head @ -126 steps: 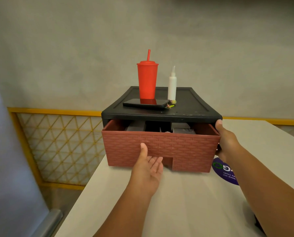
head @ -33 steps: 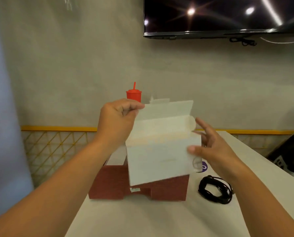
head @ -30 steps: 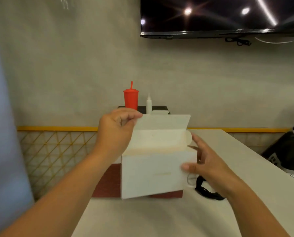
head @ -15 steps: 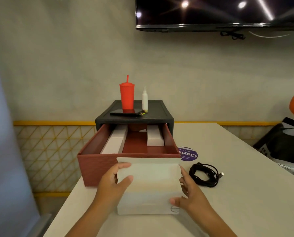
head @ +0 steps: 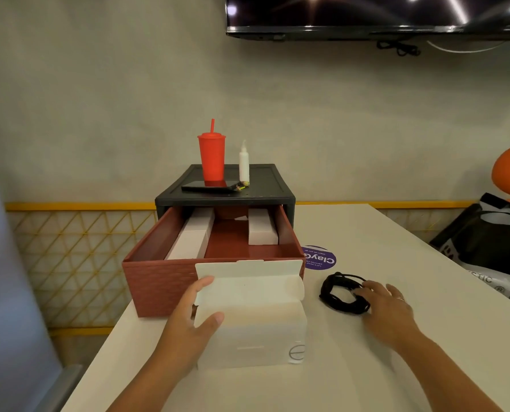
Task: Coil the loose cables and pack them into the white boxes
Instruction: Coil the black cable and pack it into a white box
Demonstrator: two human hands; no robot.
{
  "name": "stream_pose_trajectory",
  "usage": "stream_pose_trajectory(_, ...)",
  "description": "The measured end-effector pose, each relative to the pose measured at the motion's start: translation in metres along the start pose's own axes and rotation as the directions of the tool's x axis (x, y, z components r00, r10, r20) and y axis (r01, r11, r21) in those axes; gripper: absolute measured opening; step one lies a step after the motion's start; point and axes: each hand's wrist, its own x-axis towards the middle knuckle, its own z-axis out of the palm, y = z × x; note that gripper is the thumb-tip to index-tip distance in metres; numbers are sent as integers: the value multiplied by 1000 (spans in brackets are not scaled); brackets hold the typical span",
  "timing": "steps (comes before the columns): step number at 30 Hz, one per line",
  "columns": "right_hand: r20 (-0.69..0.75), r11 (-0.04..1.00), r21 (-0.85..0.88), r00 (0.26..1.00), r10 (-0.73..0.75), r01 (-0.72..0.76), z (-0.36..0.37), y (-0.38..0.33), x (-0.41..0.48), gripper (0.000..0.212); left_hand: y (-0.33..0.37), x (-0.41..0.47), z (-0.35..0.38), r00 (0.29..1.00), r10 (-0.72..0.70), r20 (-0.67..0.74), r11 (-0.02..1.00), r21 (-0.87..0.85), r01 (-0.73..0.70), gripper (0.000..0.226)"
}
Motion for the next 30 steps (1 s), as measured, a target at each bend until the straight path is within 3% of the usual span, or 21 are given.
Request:
stream_pose_trajectory(2,92,992,-115,995,-36,46,11,16,7,54,0,0,1,1000,-7,-11,1000,-9,7,66)
stream_pose_trajectory(9,-35,969,-65,970,-242,240,20,23,1,34,-5,-1,1,999,-28,-20,1000,-14,27,62)
stream_pose_trajectory(13,-138,957,39,950,-279,286,22,23,-16,28,-6,-1,1,999,-37,-26,999,-32,36,57)
stream_pose_trajectory(16,-224,935,237,951,-213,265,14,18,-30,28,-8,2,2,998,-52,-41,999,-8,52,61)
stream_pose_trajectory(20,-164,772,608,980,-108,187,-12,11,-41,25,-6,2,6,997,-52,-65,999,1,52,57)
stream_pose_trajectory(23,-77,479,873,996,-51,92,-31,5,-50,6,-5,3,10,995,-51,-82,999,8,52,56)
stream_pose_trajectory(26,-97,352,924,983,-156,147,-55,-7,-57,56,-3,5,14,995,-38,-93,999,25,41,57)
stream_pose_trajectory(28,-148,299,928,957,-250,222,-70,-20,-61,66,-2,7,16,995,-31,-90,999,42,34,57)
stream_pose_trajectory(30,-166,297,918,934,-315,264,-82,-36,-63,61,-1,7,17,996,-30,-81,999,42,34,57)
